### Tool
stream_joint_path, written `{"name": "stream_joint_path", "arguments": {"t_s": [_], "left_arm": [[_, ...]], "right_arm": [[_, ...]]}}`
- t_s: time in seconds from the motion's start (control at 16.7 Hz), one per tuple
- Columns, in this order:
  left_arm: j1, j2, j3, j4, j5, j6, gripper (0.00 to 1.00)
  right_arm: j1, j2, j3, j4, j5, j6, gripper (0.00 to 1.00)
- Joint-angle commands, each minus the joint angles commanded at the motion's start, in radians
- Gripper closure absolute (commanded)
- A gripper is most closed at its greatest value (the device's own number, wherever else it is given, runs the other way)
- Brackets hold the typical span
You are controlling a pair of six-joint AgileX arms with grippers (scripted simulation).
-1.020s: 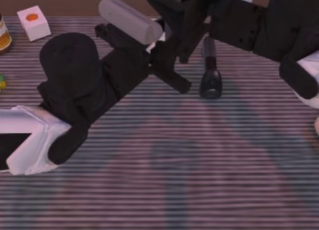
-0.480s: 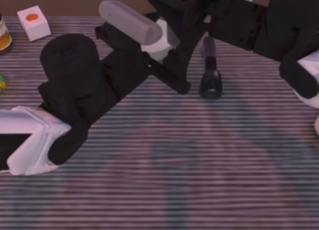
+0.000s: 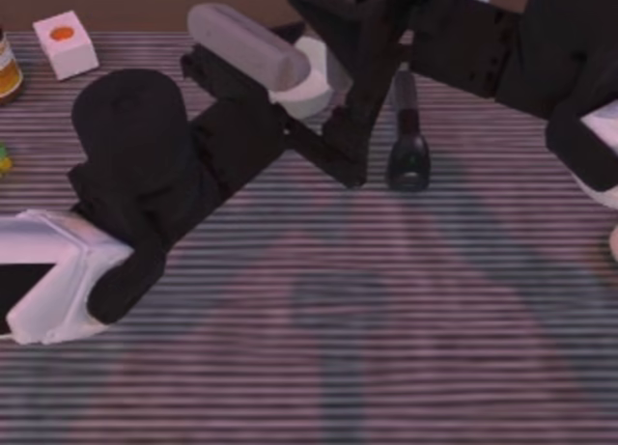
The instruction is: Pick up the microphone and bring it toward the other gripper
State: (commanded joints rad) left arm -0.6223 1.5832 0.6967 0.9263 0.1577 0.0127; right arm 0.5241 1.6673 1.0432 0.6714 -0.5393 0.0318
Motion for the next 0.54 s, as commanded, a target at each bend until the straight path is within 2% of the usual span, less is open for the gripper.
{"name": "stream_joint_path", "arguments": {"t_s": [0.36,0.54], "left_arm": [[0.052,-0.225,-0.202,-0.020,0.030,-0.001,0.00],[0.061,-0.260,-0.237,-0.022,0.037,-0.002,0.00]], "right_arm": [[-0.091,-0.066,-0.073,0.010,-0.100,0.006,1.00],[-0.110,-0.079,-0.086,0.013,-0.118,0.007,1.00]]}}
